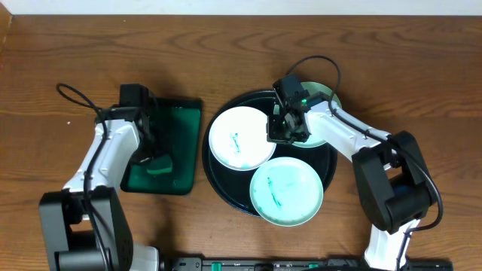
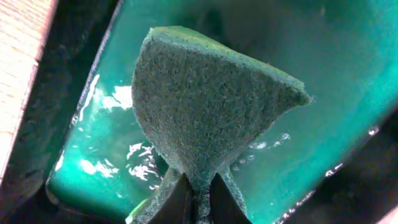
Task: Clean dirty plates on tray and stack at the side
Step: 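Grasp the green sponge in the basin with the left gripper, then scrub the white plate with the sponge while right gripper holds it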
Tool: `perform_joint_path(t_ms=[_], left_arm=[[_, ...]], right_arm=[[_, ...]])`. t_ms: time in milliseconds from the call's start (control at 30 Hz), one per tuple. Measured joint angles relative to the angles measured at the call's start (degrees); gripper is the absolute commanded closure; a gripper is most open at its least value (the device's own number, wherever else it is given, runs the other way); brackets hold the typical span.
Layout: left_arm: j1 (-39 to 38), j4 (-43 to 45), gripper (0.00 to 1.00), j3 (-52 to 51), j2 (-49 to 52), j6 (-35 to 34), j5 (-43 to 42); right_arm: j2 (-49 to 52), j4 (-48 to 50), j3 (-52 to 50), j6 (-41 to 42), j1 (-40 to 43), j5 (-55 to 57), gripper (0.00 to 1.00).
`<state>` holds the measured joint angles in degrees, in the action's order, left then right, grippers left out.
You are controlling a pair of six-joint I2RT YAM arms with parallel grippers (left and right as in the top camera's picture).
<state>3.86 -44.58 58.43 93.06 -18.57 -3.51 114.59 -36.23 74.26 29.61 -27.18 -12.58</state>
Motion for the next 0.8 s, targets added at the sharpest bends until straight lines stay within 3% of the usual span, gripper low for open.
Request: perform_joint_path(t_ms=[233, 533, 800], left_arm=[[-3.0, -4.6, 0.93, 4.2, -2.3, 2.3, 0.0], [-18.2, 7.9, 0.93, 6.4, -2.5, 1.7, -6.8], [-23.6, 15.6, 0.93, 6.4, 8.7, -7.1, -10.5]], right_arm=[[0.0, 0.0, 0.0, 0.0, 0.0, 0.0, 0.99], [0.0, 0.0, 0.0, 0.0, 0.0, 0.1, 0.99], [0.0, 0.0, 0.0, 0.1, 0.0, 0.2, 0.99]])
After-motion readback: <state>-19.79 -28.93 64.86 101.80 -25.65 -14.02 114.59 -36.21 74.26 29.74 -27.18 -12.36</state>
